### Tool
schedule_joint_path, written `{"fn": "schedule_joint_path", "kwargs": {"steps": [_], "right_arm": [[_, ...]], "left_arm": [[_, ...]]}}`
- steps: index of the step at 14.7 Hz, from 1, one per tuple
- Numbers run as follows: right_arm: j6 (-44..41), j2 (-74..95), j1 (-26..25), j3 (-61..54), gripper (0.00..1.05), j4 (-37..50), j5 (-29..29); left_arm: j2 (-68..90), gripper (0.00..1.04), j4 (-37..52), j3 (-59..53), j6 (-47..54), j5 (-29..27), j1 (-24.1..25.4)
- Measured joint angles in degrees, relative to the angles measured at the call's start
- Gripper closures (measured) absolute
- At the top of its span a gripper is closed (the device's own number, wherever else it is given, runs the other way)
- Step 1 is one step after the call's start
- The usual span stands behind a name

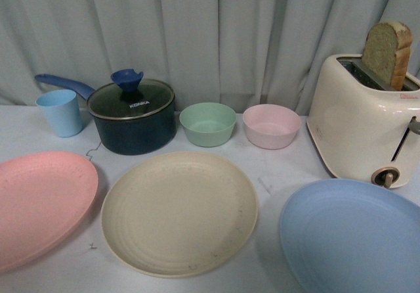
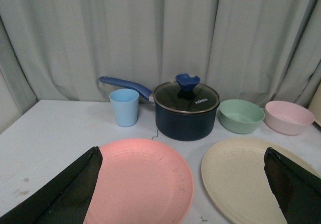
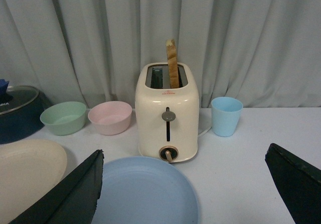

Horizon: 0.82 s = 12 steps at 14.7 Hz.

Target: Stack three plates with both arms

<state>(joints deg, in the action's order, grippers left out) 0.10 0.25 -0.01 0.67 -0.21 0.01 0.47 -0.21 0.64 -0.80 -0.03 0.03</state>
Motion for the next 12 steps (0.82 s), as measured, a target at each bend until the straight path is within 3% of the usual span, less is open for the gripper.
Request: {"fn": "schedule_joint_path", "kwargs": {"steps": [12], "right_arm": [[0.02, 0.0, 0.0, 0.0, 0.06, 0.0, 0.0]], "left_arm": [[0.0, 0.07, 0.0, 0.02, 0.0, 0.0, 0.0]]}}
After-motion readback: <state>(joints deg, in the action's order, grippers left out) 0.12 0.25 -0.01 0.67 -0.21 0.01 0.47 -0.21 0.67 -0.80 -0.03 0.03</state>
